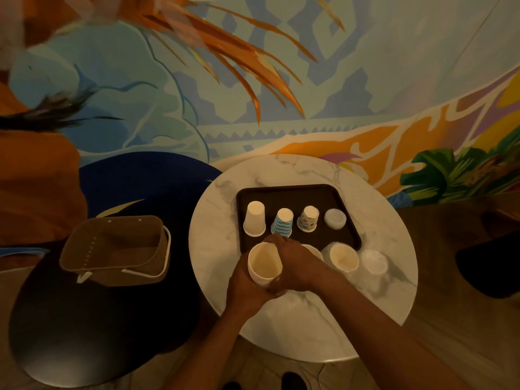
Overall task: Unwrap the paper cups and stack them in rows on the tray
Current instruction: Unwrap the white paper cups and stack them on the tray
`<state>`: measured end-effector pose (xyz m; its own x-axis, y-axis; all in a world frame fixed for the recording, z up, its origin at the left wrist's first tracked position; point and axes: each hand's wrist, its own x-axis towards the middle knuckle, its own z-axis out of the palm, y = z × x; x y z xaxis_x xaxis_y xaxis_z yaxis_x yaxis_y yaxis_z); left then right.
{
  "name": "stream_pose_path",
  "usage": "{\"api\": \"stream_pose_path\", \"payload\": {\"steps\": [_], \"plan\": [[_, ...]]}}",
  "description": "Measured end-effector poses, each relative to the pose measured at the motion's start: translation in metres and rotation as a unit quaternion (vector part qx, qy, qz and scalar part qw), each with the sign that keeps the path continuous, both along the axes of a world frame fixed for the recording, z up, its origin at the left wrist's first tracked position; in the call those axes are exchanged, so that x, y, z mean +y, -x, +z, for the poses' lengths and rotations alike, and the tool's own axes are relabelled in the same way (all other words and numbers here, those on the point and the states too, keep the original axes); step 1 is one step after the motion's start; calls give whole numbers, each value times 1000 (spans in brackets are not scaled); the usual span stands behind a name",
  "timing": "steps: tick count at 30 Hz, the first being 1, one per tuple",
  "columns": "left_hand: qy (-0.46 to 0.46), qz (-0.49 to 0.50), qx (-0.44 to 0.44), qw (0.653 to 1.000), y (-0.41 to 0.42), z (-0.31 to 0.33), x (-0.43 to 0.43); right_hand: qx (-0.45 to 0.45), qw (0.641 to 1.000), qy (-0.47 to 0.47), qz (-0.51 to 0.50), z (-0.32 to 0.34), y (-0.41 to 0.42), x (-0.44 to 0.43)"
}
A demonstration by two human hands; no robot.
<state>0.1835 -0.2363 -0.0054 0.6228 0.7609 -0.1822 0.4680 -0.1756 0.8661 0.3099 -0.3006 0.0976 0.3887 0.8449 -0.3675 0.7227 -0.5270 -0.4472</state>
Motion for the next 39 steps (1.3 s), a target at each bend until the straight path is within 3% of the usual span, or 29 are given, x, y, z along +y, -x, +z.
{"api": "stream_pose_path", "payload": {"steps": [3,8,13,19,32,39], "plan": [[27,-20,46,998,1,-7,6,0,1000,-1,13,2,2,-2],[-29,-35,13,999,10,-3,12,3,1000,-22,-7,0,6,-2],[-16,-5,-7,1000,10,3,12,3,1000,1,31,10,5,0],[2,-3,-24,1000,9,20,11,-147,981,33,119,46,7,19],[32,-35,33,998,1,21,12,-191,947,127,226,73,24,57],[42,-26,36,998,2,18,16,-227,941,100,230,84,25,57]]}}
